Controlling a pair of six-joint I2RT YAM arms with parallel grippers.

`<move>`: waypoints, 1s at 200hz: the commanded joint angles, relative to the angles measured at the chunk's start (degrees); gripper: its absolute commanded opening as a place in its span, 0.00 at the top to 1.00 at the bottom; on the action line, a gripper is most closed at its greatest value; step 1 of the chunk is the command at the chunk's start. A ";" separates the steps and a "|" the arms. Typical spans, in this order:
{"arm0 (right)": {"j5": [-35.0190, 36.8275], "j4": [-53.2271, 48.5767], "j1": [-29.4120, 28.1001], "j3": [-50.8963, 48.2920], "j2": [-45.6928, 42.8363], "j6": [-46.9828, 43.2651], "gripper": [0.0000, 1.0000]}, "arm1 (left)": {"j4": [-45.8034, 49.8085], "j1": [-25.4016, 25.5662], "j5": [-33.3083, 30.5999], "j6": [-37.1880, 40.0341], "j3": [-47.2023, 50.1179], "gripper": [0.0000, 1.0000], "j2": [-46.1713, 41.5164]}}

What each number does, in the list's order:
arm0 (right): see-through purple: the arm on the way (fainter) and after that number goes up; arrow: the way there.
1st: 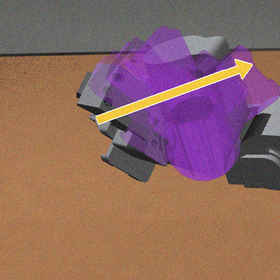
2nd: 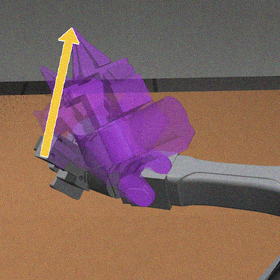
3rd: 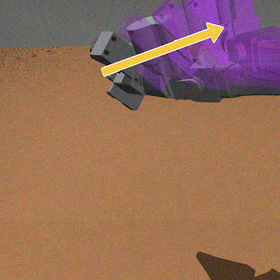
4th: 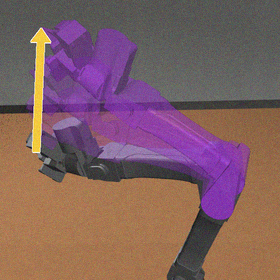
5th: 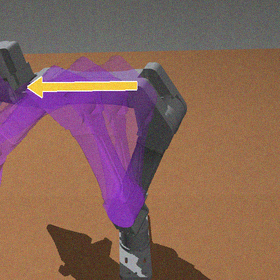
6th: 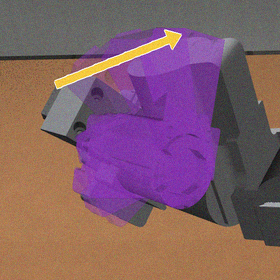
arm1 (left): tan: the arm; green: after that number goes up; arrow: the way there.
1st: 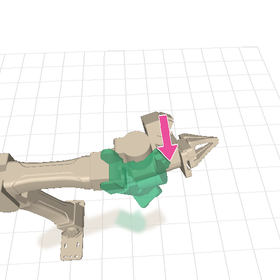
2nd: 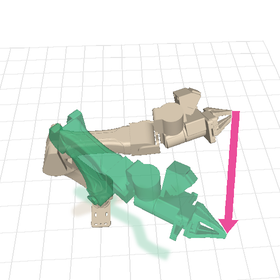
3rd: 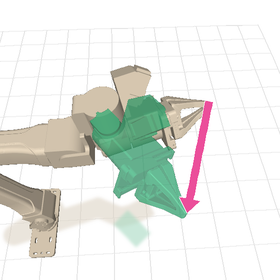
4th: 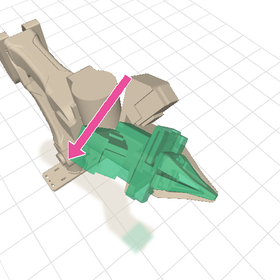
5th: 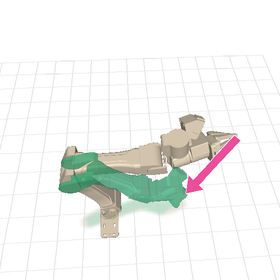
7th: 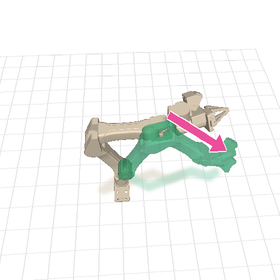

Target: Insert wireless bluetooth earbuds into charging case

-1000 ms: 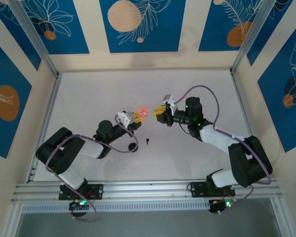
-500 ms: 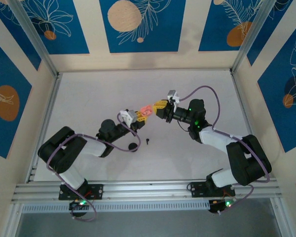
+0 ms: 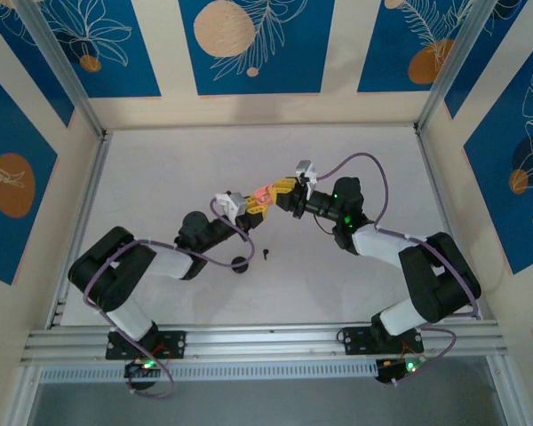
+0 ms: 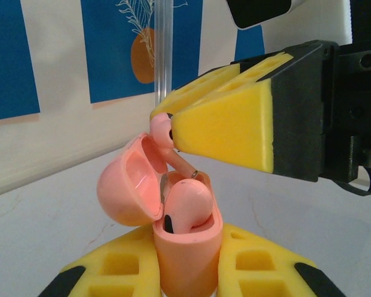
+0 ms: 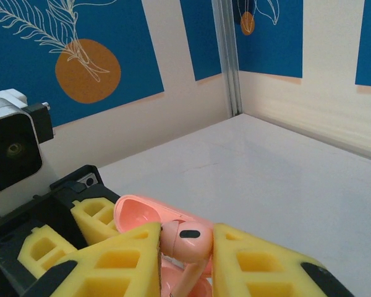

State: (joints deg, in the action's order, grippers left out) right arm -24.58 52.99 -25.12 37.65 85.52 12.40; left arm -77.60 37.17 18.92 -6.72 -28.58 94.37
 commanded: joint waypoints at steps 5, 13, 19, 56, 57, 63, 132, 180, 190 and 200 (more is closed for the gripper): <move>1.33 2.37 -0.28 2.05 1.21 -1.41 0.76 | -2.99 0.70 1.18 -1.93 -1.39 0.87 -0.45; 1.32 2.30 -0.28 2.00 1.39 -1.51 0.76 | -3.03 0.70 1.04 -2.19 -1.48 0.87 -0.64; 1.32 2.30 -0.28 1.91 1.49 -1.61 0.76 | -2.99 0.69 0.98 -2.36 -1.55 0.87 -0.74; 1.00 2.21 -0.28 0.70 1.17 -2.36 0.76 | -2.99 0.70 -0.25 -3.45 -1.74 0.87 -1.57; 0.97 2.16 -0.28 0.64 1.16 -2.42 0.76 | -3.04 0.71 -0.31 -3.42 -1.70 0.87 -1.61; 0.84 2.13 -0.28 0.31 1.06 -2.47 0.76 | -2.99 0.69 -0.49 -3.54 -1.74 0.87 -1.75; 0.09 -1.76 -0.27 -2.26 -1.83 -4.91 0.75 | -3.00 0.71 -1.33 -3.74 -2.01 0.87 -3.35; -1.34 -4.16 -0.28 -2.48 -3.25 -5.54 0.74 | -3.04 0.71 -0.84 -3.81 -2.61 0.87 -3.67; -1.76 -4.47 -0.35 -2.35 -3.23 -5.63 0.73 | -3.00 0.68 -0.69 -3.78 -2.62 0.87 -3.71; -1.99 -4.68 -0.36 -2.23 -3.25 -5.63 0.72 | -3.00 0.70 -0.61 -3.73 -2.62 0.87 -3.78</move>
State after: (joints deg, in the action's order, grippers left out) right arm -24.49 51.72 -25.12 36.07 82.94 7.90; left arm -76.93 37.58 18.39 -9.65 -28.88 92.62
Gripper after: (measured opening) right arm 0.271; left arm 0.179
